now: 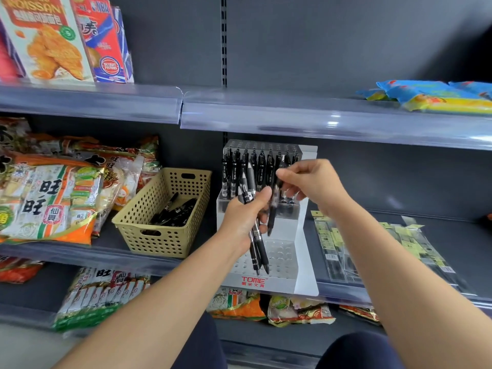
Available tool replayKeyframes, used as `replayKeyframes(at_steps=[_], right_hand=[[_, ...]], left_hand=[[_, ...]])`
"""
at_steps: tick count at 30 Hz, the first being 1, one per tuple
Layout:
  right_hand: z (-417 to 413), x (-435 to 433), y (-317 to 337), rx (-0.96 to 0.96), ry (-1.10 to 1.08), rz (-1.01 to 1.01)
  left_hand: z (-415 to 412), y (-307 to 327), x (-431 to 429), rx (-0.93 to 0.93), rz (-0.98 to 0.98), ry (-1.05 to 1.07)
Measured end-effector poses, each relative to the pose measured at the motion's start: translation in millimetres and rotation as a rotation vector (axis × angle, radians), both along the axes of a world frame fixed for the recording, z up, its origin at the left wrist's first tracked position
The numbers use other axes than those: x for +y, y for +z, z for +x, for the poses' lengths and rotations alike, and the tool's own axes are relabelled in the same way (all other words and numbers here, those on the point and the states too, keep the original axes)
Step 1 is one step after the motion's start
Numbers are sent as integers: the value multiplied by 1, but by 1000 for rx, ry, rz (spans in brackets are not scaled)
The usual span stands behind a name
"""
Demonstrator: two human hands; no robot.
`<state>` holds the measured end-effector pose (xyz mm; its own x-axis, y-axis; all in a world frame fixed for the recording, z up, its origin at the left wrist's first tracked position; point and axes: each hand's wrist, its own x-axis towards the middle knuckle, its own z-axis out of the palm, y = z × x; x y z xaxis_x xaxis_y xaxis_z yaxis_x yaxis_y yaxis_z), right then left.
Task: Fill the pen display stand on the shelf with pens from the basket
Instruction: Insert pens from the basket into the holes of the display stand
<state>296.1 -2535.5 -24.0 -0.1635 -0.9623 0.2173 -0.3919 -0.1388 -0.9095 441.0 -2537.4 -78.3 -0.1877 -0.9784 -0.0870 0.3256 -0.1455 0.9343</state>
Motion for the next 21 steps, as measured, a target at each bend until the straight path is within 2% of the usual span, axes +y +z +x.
replayKeyframes(at_steps=[8, 21], right_hand=[[-13, -8, 0, 202, -366, -225], [-4, -7, 2, 370, -493, -319]], left_hand=[[0, -7, 3, 24, 142, -51], [5, -10, 2, -48, 138, -54]])
